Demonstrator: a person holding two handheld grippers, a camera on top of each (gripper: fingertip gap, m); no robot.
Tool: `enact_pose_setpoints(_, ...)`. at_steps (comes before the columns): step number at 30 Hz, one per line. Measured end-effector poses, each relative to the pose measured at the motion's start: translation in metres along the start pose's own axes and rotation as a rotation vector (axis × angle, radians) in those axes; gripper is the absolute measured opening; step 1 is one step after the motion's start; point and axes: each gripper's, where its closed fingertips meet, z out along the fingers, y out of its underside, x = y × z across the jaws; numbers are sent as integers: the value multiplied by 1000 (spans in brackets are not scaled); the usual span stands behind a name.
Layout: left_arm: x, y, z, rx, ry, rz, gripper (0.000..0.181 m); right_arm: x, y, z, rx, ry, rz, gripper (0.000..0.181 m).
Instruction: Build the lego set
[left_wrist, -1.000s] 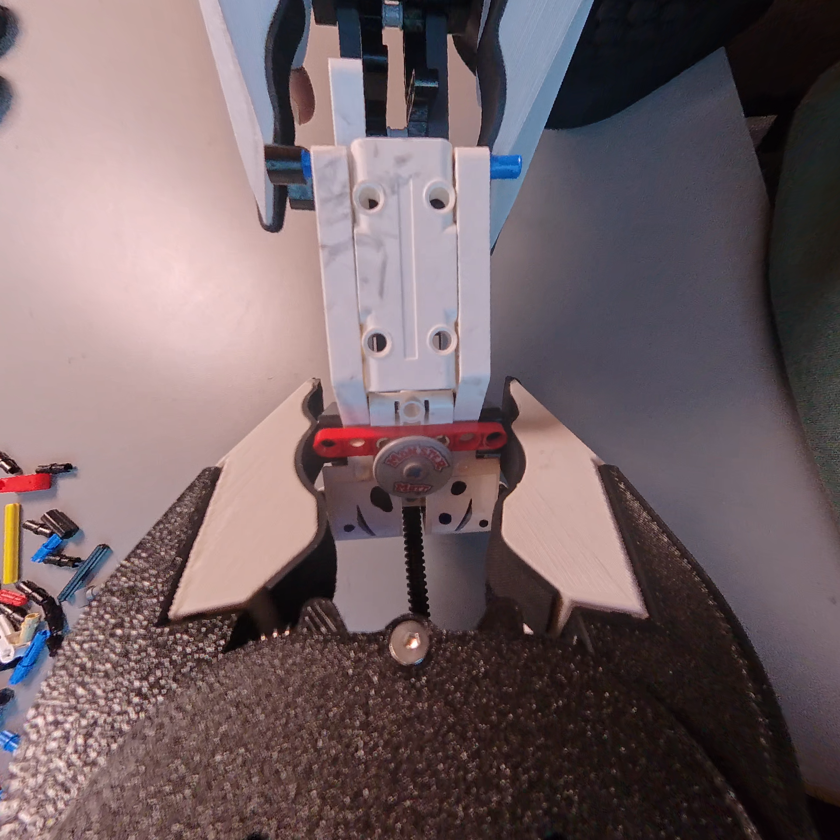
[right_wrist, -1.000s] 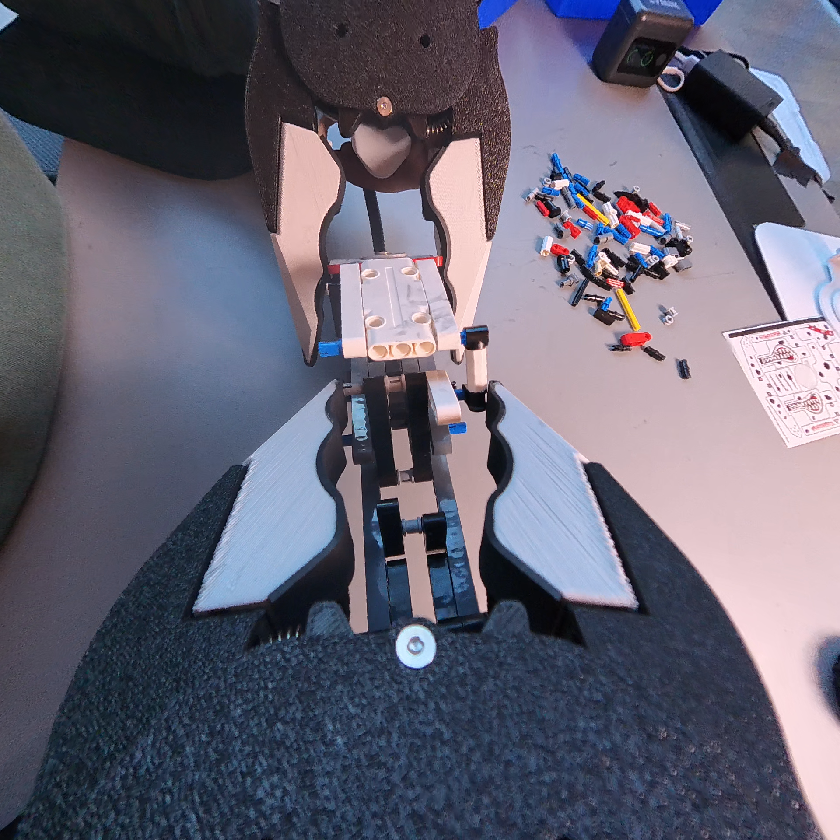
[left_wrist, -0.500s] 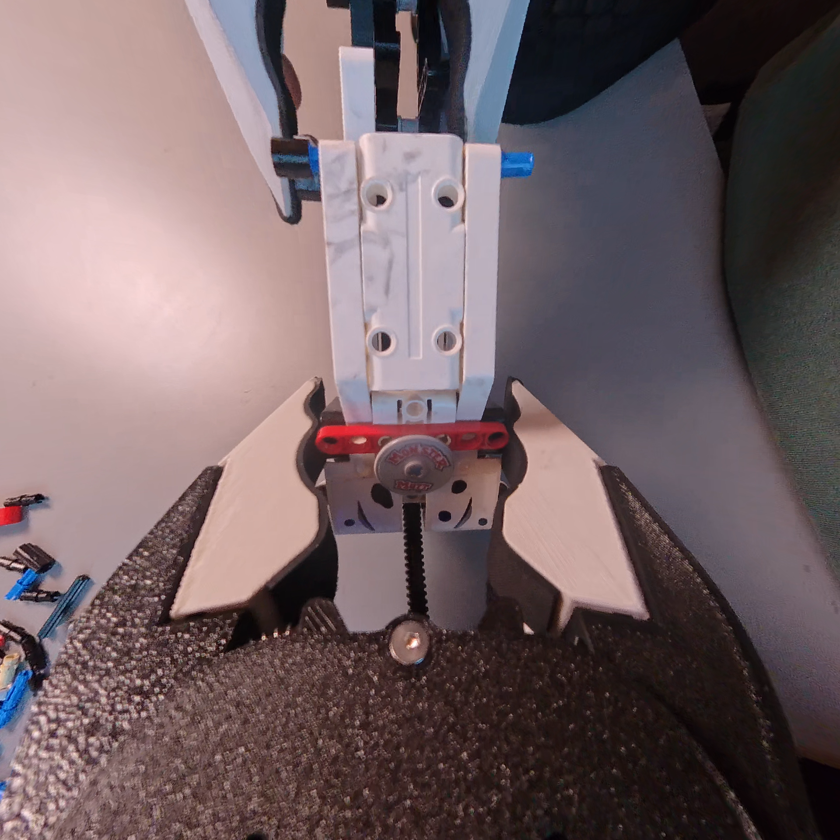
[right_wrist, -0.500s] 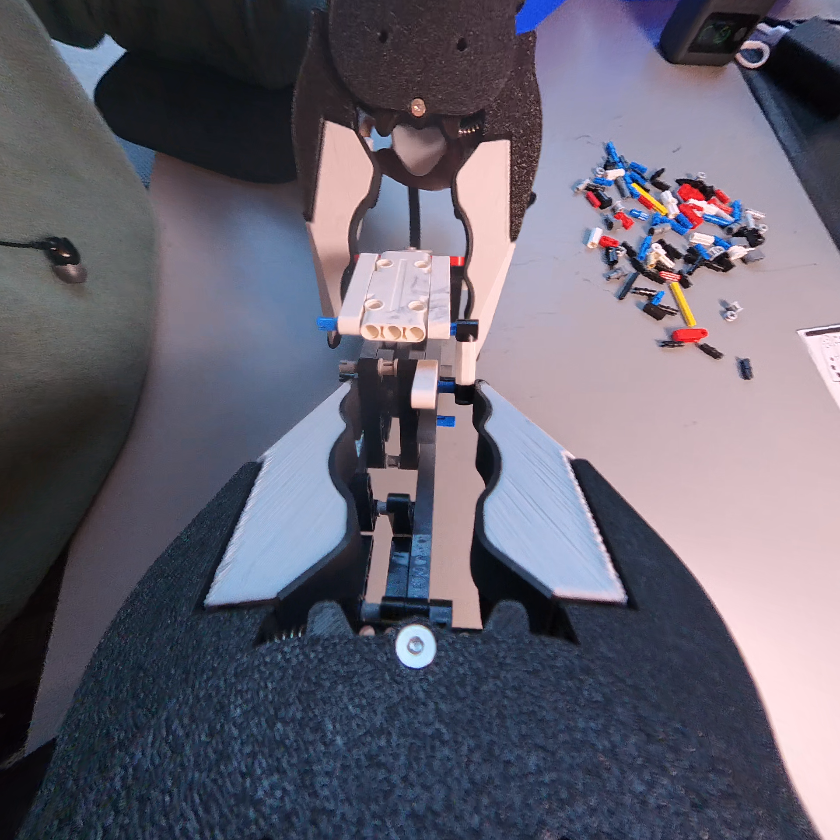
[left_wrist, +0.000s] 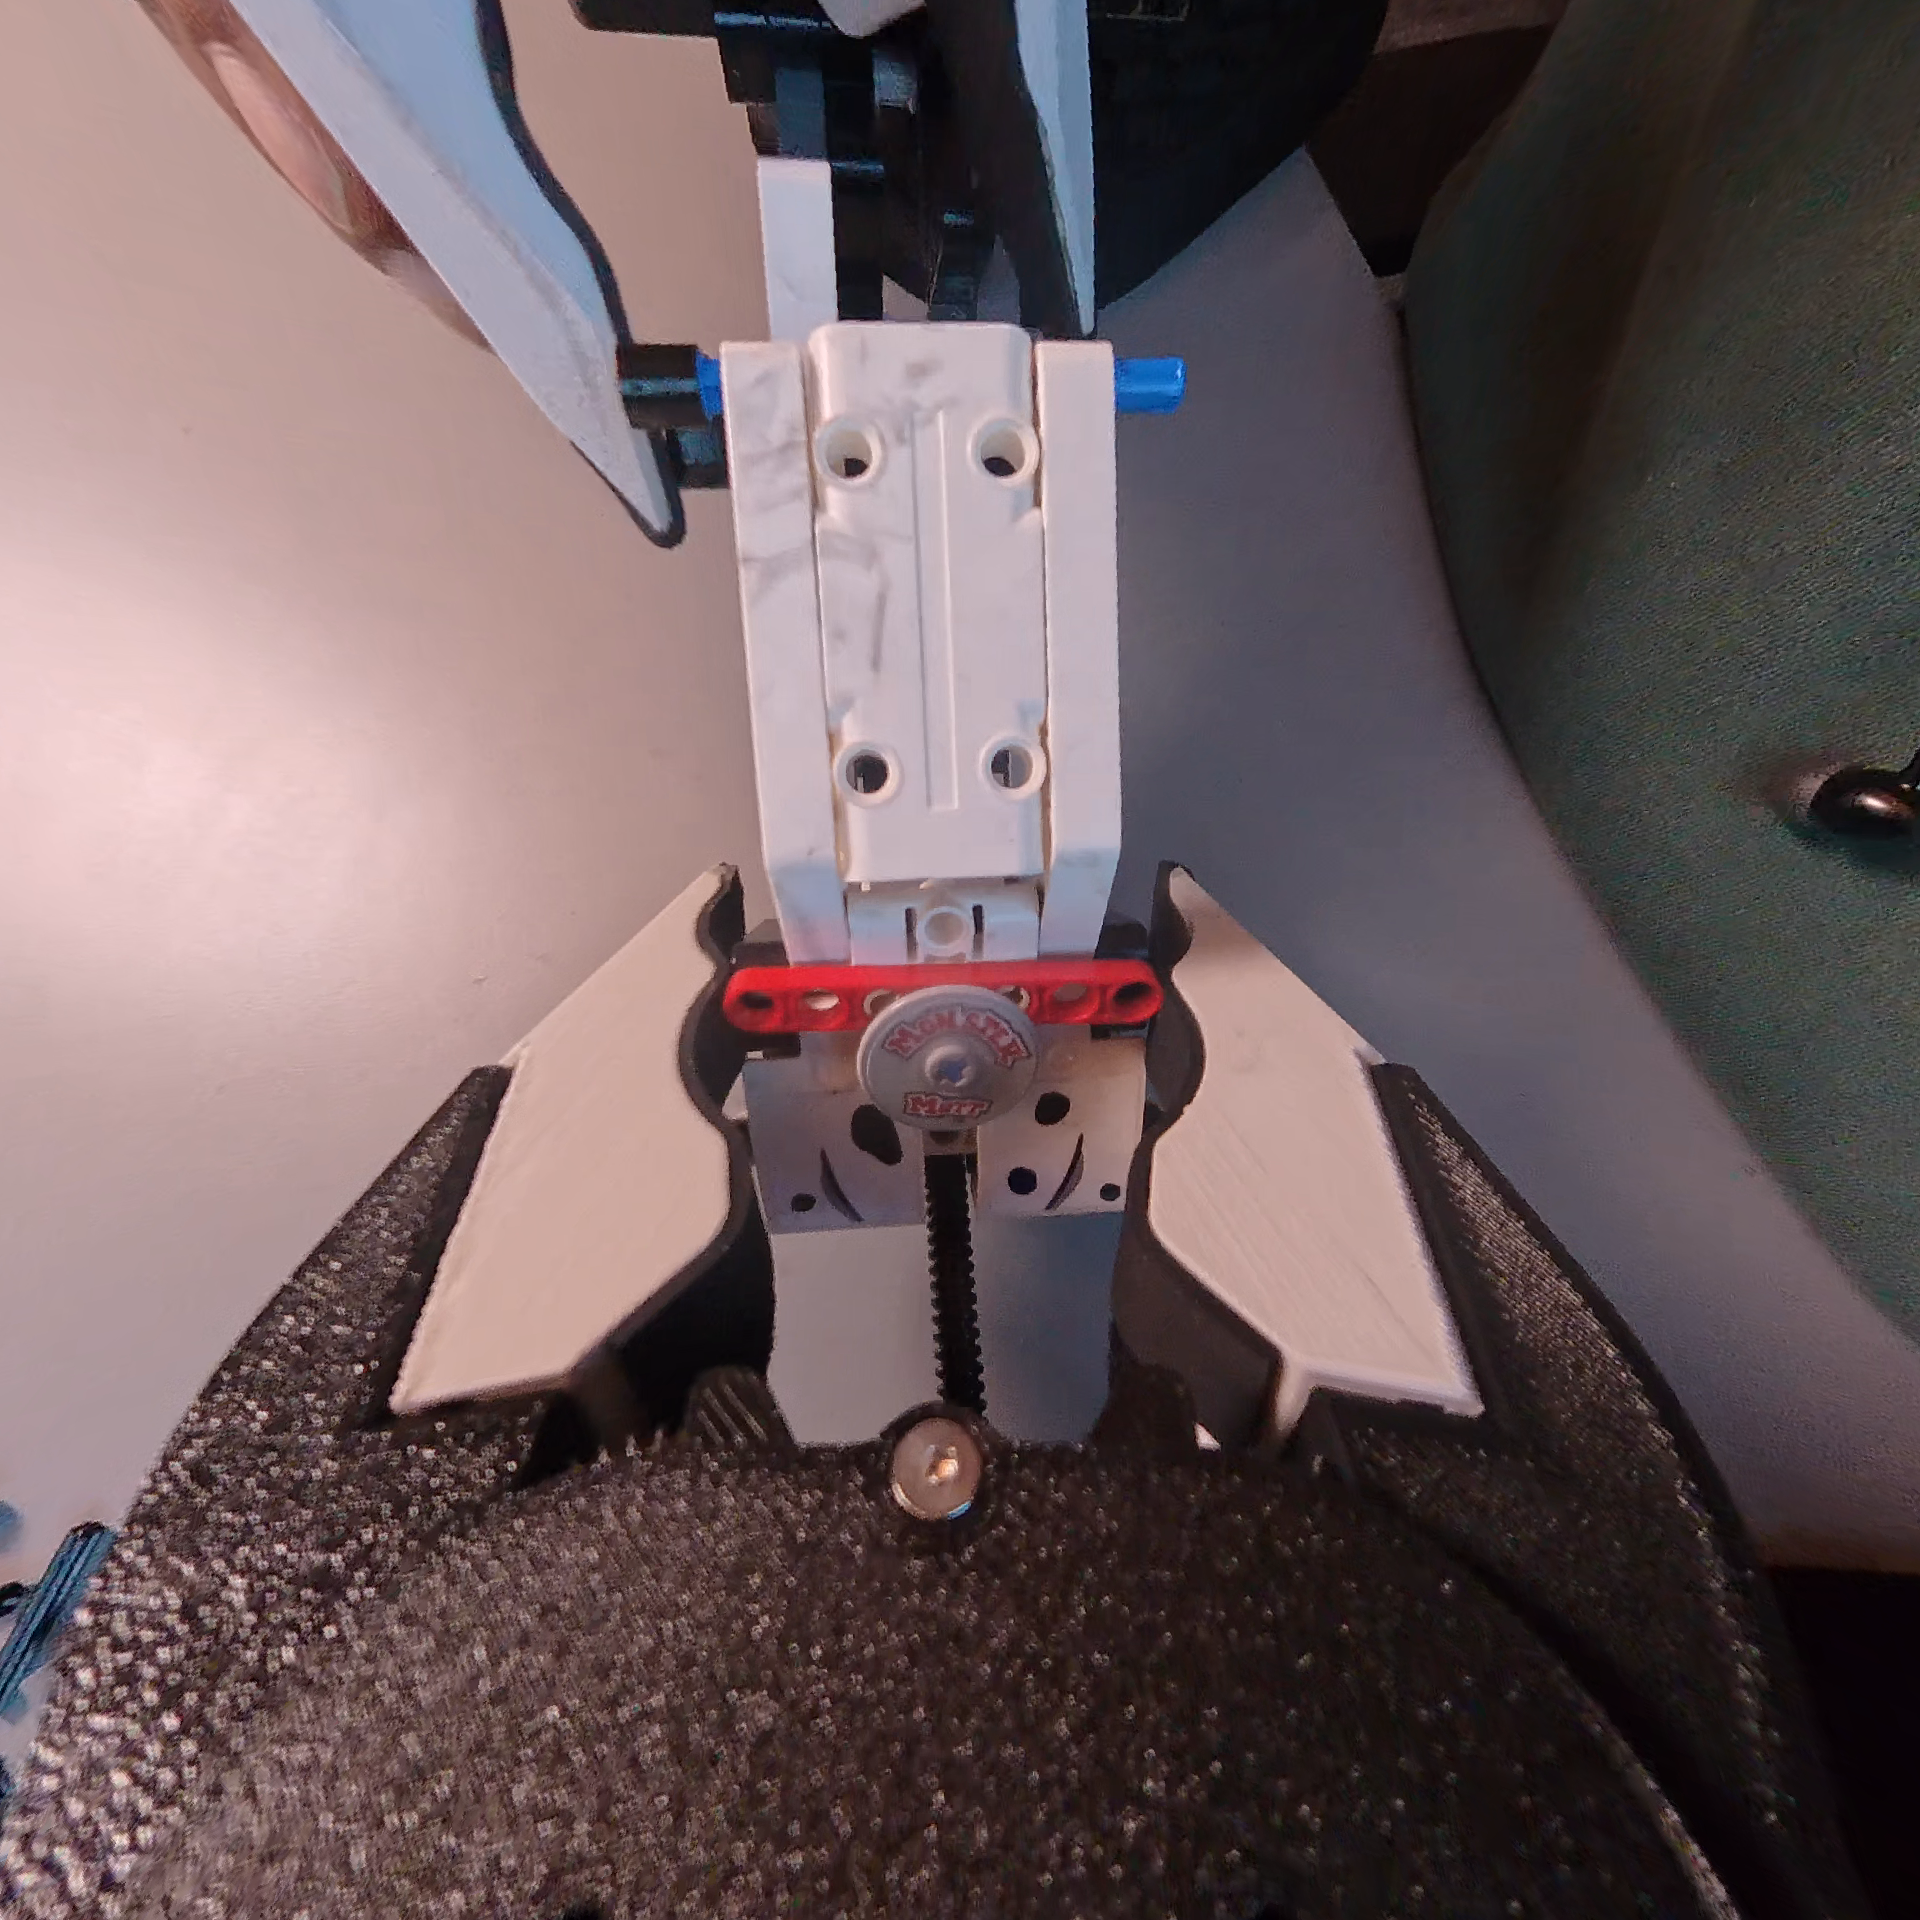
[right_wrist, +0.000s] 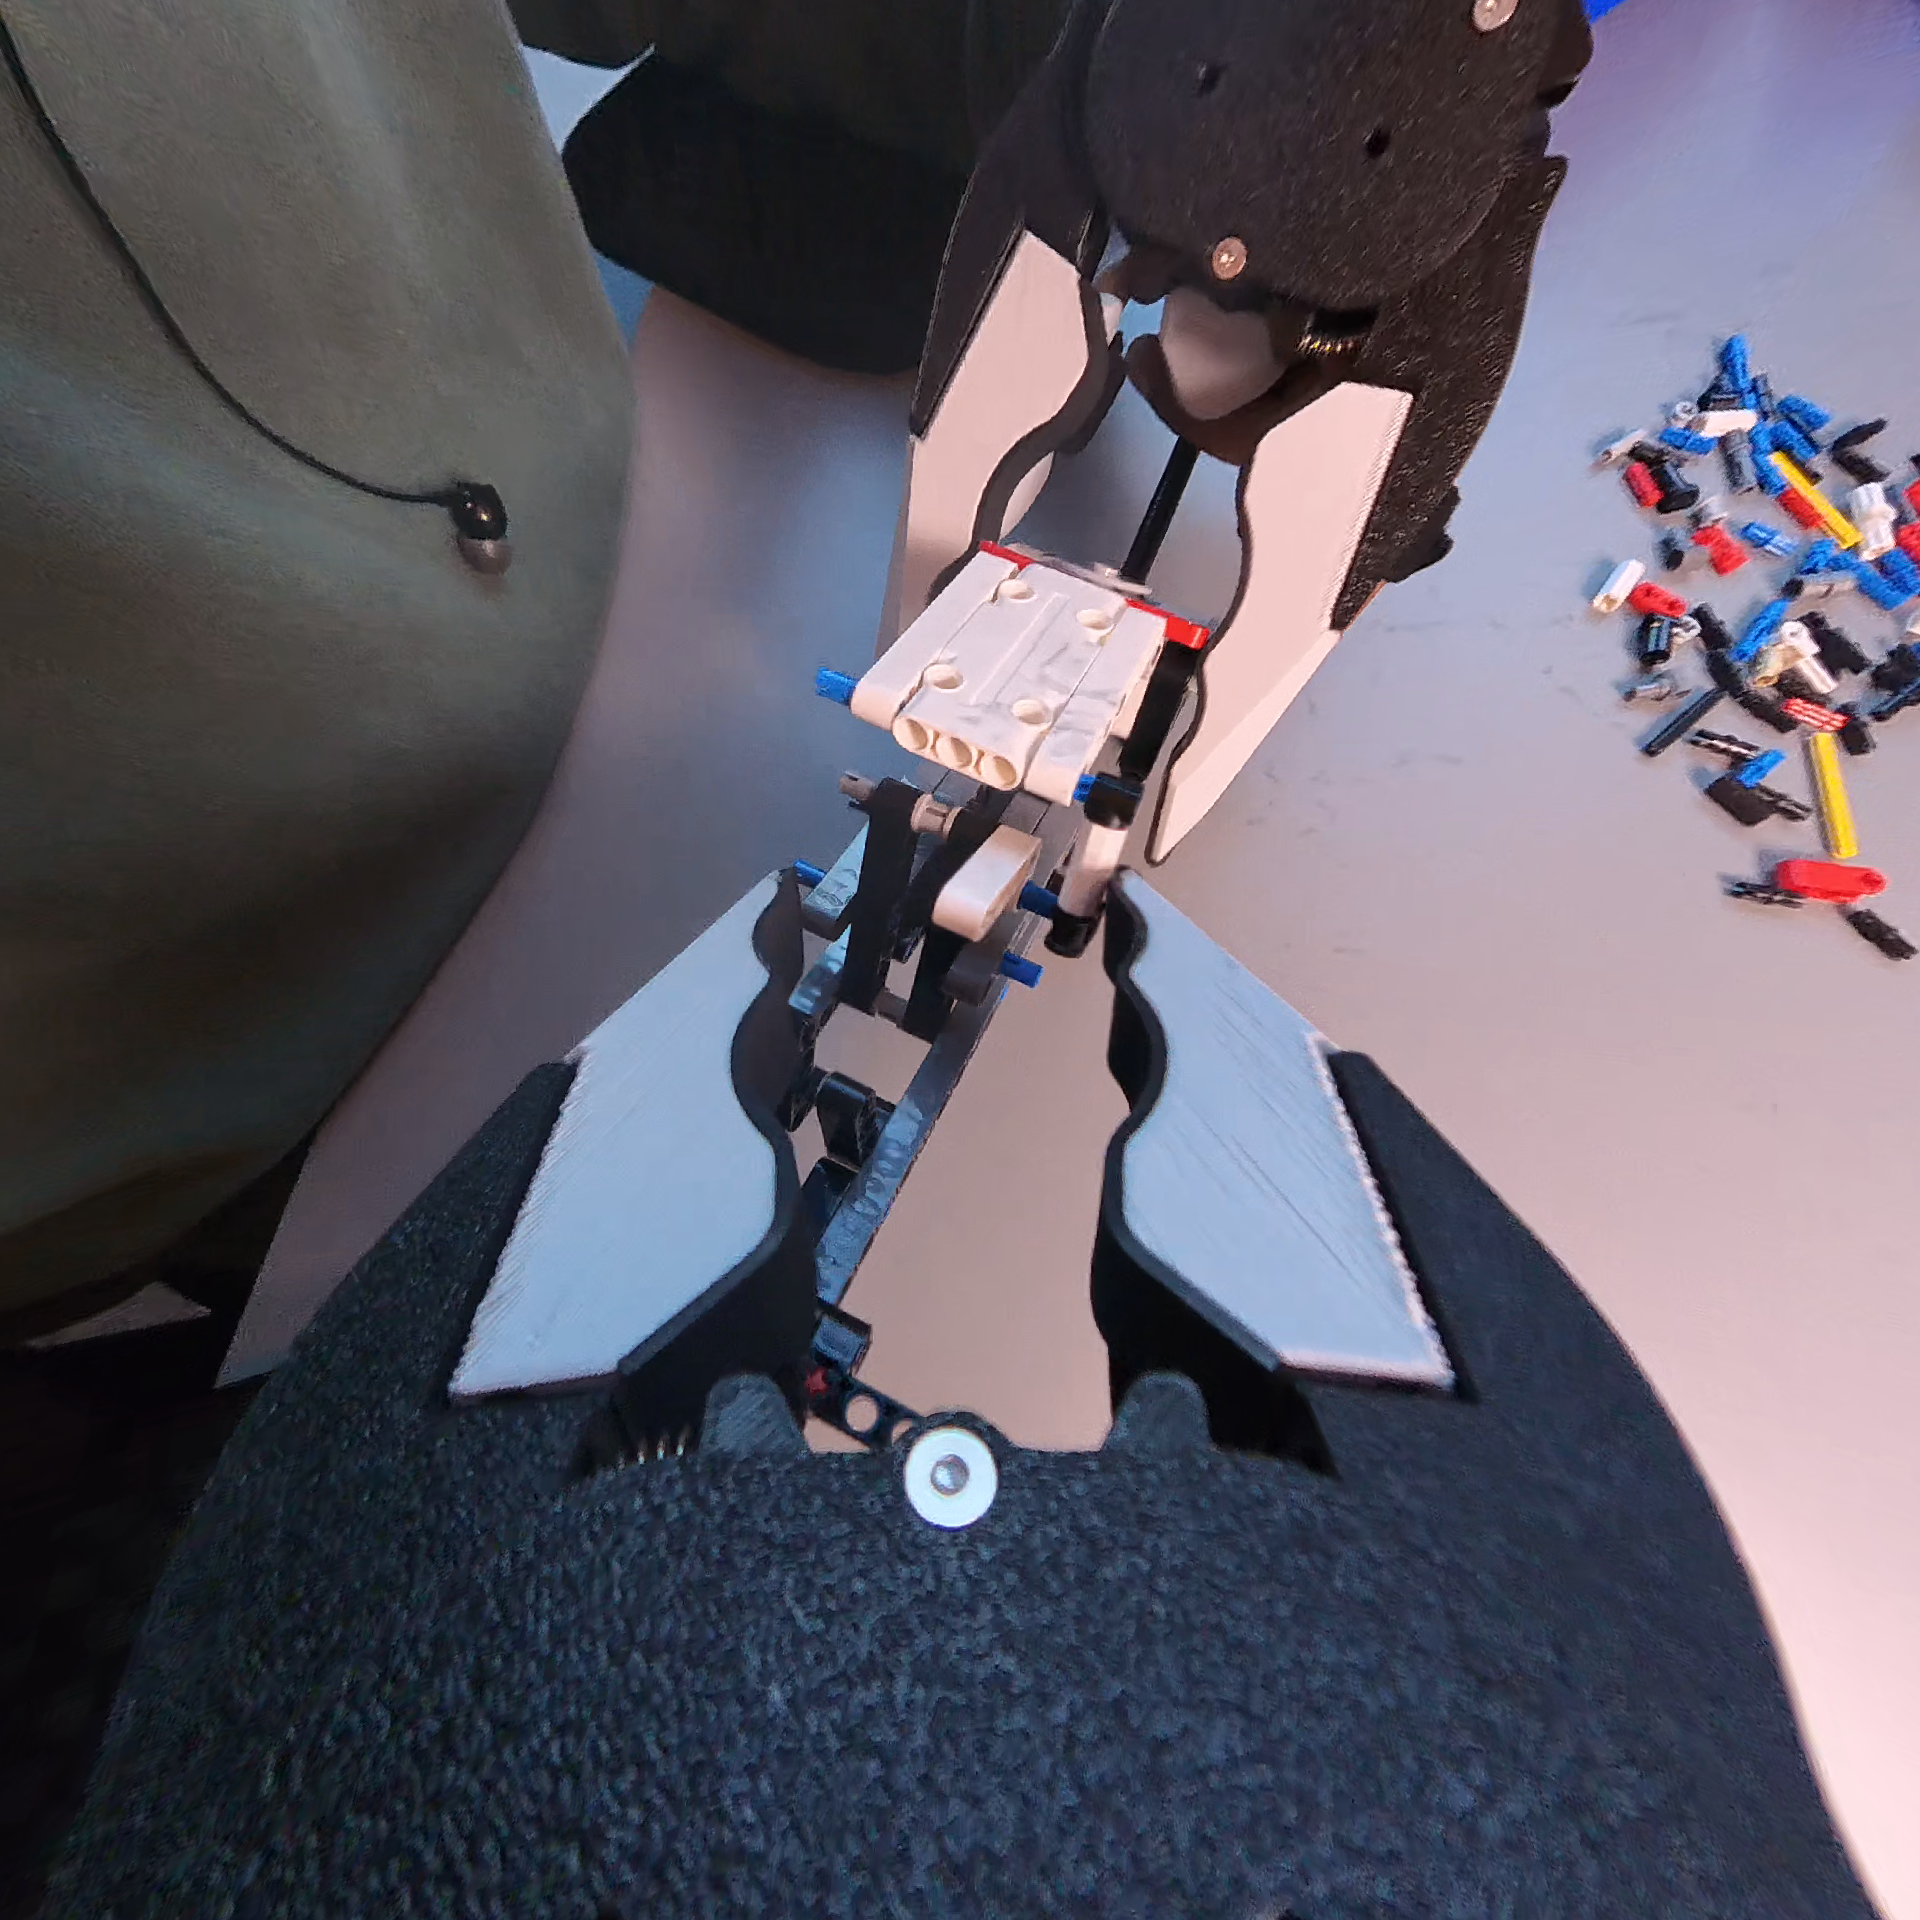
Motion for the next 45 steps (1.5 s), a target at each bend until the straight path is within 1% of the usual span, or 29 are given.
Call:
enact_pose_setpoints(5,-1,-1,0,9,2,-10,78,4,2,0,1,34,0,51)
enact_pose_setpoints(9,-2,-2,1,15,-6,-15,78,10,2,-1,-10,85,16,41)
enact_pose_setpoints(16,-3,-3,2,18,-15,-14,78,10,4,-2,2,96,64,38)
enact_pose_setpoints(22,-3,-3,1,21,-25,-21,78,10,1,-1,38,97,96,38)
enact_pose_setpoints(27,-4,-2,1,16,-36,-30,78,9,0,-1,29,127,135,41)
enact_pose_setpoints(28,-6,-1,1,15,-47,-43,78,8,-2,-1,39,128,167,61)
enact_pose_setpoints(29,-8,-1,1,18,-55,-54,77,6,-3,-1,41,125,210,68)
enact_pose_setpoints(30,-8,0,1,18,-57,-53,77,7,-3,-1,36,152,229,69)
enact_pose_setpoints(32,-8,0,1,14,-63,-43,77,15,3,-1,3,237,261,69)
enact_pose_setpoints(34,-8,-1,2,14,-66,-50,77,13,4,2,-7,256,270,62)
enact_pose_setpoints(36,-9,-1,2,13,-73,-52,77,14,7,5,-48,304,239,57)
enact_pose_setpoints(37,-9,-1,2,10,-77,-50,77,14,8,6,-56,323,222,57)
enact_pose_setpoints(39,-9,-1,2,9,-87,-47,77,15,7,6,-52,333,235,55)
enact_pose_setpoints(40,-9,-2,2,11,-91,-47,77,16,8,6,-47,344,242,51)
enact_pose_setpoints(45,-9,-3,3,13,-94,-48,77,15,10,5,-45,342,237,50)
